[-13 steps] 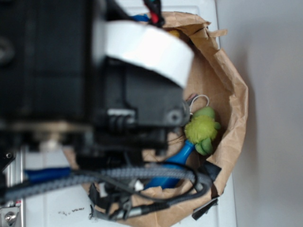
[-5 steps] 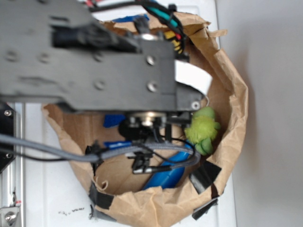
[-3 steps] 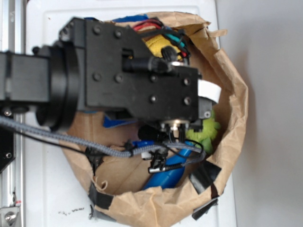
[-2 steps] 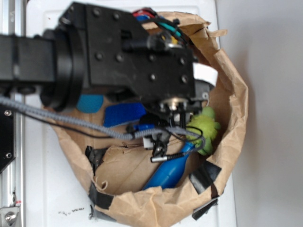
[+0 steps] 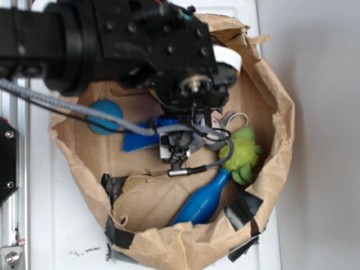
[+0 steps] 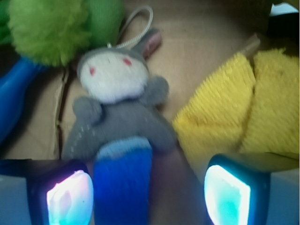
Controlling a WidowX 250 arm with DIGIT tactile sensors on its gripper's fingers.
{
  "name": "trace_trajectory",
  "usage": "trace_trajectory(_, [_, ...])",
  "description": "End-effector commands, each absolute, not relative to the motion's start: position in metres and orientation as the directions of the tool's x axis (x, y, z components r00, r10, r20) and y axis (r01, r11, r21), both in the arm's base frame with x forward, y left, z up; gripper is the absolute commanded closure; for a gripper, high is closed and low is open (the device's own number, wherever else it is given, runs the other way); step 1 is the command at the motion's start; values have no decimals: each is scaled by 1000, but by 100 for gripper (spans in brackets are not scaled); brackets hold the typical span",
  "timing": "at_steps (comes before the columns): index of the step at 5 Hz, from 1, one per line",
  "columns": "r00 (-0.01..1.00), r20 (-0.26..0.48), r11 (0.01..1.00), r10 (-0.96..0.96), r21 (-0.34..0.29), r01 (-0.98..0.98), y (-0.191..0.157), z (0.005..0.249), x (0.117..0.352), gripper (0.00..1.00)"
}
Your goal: Grab the blue sponge.
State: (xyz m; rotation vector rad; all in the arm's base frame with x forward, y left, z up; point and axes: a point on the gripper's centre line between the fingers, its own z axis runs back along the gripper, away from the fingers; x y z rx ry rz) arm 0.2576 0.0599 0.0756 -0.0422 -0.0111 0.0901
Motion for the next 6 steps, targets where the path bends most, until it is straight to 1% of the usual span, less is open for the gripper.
trace_trajectory(1, [991, 86, 990, 100, -109, -90, 66, 92, 241, 0])
trace_trajectory(2, [987, 113, 987, 112, -124, -98, 53, 89, 233, 0])
trace_trajectory(3, [980, 147, 988, 135, -95, -122, 36, 75, 236, 0])
trace_trajectory(4, [972, 177, 987, 154, -79, -142, 31, 65, 240, 0])
trace_trajectory(5, [970, 188, 987, 155, -64, -145, 29, 57, 247, 0])
trace_trajectory(6, [969, 203, 990, 141, -51, -133, 36, 49, 248, 0])
